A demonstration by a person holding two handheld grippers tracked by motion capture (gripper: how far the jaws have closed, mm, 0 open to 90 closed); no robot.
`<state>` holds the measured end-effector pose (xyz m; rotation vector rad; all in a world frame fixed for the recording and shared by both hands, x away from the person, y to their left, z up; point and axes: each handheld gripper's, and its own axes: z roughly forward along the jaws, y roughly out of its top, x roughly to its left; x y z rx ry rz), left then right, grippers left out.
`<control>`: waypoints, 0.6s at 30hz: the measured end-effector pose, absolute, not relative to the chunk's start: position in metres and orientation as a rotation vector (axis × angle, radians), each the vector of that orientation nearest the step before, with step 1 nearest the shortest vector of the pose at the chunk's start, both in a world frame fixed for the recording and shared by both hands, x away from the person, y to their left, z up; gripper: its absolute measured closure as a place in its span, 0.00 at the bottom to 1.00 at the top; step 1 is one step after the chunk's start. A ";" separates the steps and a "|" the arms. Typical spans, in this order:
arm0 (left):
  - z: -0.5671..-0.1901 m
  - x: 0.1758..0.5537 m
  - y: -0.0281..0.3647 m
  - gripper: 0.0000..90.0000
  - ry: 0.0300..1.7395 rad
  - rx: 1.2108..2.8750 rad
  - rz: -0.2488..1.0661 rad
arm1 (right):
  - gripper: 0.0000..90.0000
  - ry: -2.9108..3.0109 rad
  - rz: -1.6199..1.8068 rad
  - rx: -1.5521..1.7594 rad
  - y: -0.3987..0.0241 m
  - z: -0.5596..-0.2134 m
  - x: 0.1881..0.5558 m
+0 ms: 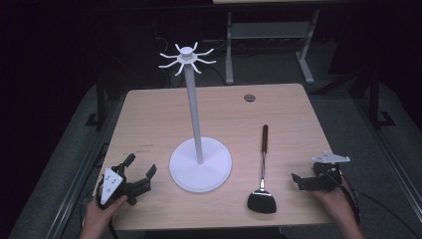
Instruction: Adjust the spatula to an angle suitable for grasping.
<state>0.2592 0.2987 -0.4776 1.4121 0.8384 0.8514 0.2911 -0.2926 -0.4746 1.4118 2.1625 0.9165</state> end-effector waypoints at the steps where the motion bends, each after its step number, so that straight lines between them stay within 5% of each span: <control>1: -0.478 0.259 0.299 0.14 0.838 1.413 0.851 | 0.00 2.163 0.921 1.413 -0.293 -0.474 0.291; 18: -0.478 0.259 0.299 0.14 0.847 1.405 0.853 | 0.03 2.176 0.987 1.397 -0.284 -0.460 0.308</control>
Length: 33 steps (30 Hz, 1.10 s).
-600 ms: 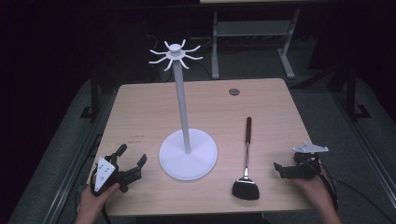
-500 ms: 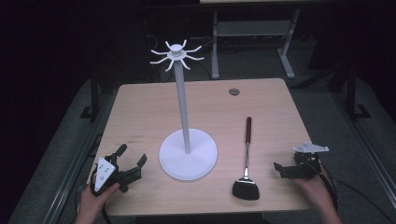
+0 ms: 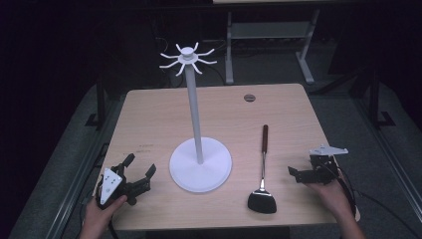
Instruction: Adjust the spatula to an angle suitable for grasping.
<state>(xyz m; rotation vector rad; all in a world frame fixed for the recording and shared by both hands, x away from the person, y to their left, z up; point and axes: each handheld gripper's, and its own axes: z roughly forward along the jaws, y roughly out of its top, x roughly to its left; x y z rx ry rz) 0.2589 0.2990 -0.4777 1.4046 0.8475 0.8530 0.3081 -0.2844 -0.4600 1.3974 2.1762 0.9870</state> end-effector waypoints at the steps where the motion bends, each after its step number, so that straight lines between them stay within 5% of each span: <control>1: -0.478 0.259 0.299 0.14 0.847 1.408 0.855 | 0.04 2.179 0.989 1.392 -0.283 -0.459 0.310; 14: -0.478 0.259 0.299 0.14 0.846 1.394 0.846 | 0.20 2.184 1.030 1.370 -0.271 -0.445 0.334; 20: -0.478 0.259 0.298 0.14 0.845 1.398 0.844 | 0.43 2.200 1.071 1.355 -0.269 -0.443 0.347; 33: -0.478 0.259 0.298 0.14 0.845 1.397 0.844 | 0.75 2.247 1.058 1.345 -0.252 -0.441 0.372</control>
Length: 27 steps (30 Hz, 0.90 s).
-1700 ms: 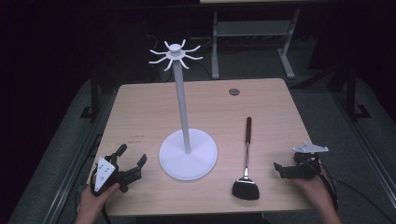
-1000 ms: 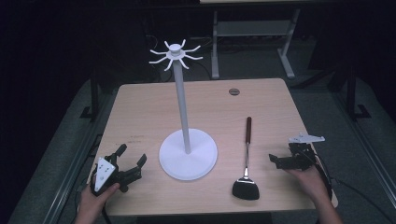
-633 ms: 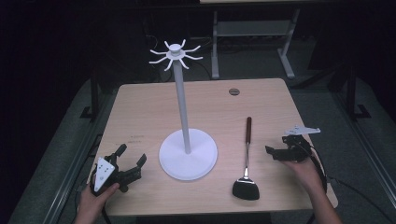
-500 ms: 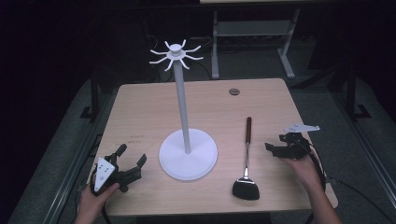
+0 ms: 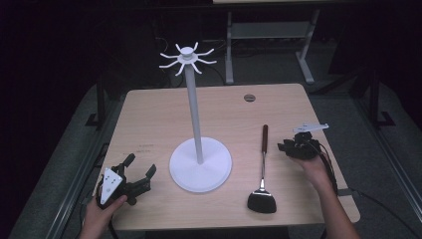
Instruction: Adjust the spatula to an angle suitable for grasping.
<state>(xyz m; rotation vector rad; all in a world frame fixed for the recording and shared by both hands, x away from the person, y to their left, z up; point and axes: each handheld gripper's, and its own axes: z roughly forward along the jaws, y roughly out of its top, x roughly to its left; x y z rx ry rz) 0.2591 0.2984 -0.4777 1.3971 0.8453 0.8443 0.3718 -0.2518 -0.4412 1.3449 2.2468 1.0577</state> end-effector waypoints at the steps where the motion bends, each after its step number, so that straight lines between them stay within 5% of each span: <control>1: -0.478 0.259 0.298 0.14 0.845 1.397 0.844 | 0.75 2.247 1.058 1.345 -0.252 -0.441 0.372; 9: -0.478 0.259 0.298 0.14 0.846 1.395 0.843 | 0.99 2.271 1.082 1.334 -0.238 -0.445 0.393; 27: -0.478 0.259 0.298 0.14 0.840 1.401 0.842 | 1.00 2.339 1.008 1.322 -0.218 -0.465 0.408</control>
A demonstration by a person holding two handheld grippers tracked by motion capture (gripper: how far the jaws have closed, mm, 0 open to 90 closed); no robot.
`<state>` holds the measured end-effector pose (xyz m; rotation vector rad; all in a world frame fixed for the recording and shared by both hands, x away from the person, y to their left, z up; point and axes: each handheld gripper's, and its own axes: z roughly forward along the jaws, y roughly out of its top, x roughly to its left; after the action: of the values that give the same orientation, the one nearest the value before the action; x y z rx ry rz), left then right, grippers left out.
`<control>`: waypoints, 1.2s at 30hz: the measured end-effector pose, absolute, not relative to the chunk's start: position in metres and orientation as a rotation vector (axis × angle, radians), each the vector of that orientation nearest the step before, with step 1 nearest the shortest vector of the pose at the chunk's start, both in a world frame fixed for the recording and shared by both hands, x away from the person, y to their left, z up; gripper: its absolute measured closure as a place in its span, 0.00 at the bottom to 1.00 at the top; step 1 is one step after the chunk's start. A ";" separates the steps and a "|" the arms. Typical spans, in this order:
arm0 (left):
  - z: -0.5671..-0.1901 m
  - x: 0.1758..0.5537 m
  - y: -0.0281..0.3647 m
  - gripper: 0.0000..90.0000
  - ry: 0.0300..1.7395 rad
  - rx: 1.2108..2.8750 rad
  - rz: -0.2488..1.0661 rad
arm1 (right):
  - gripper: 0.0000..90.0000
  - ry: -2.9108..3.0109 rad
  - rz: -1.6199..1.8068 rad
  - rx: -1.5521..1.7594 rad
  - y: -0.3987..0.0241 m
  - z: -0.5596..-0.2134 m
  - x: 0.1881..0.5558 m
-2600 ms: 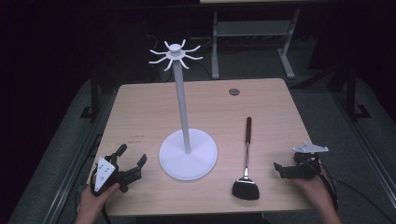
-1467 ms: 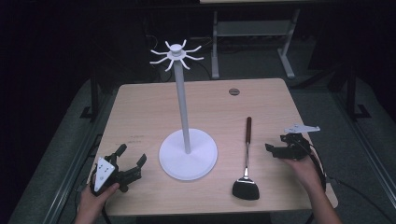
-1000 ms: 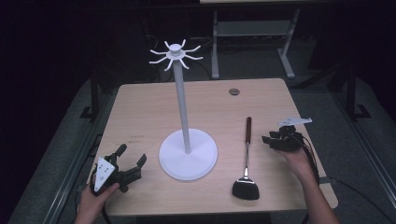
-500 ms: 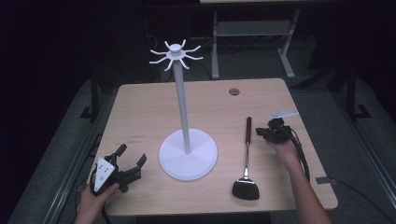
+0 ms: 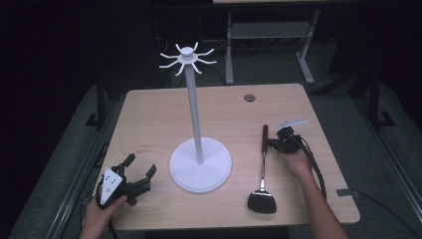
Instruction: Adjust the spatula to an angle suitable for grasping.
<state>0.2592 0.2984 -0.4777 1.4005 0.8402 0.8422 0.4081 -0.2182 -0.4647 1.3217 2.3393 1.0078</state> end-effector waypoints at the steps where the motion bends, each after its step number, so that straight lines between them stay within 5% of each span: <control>1: -0.478 0.259 0.298 0.14 0.840 1.402 0.842 | 1.00 2.339 1.016 1.308 -0.217 -0.465 0.409; 36: -0.478 0.259 0.298 0.14 0.838 1.401 0.840 | 1.00 2.468 1.062 1.186 -0.171 -0.464 0.400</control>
<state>0.2593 0.2984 -0.4777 1.4014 0.8383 0.8403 0.4005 -0.1714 -0.4640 1.1857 2.4678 1.0617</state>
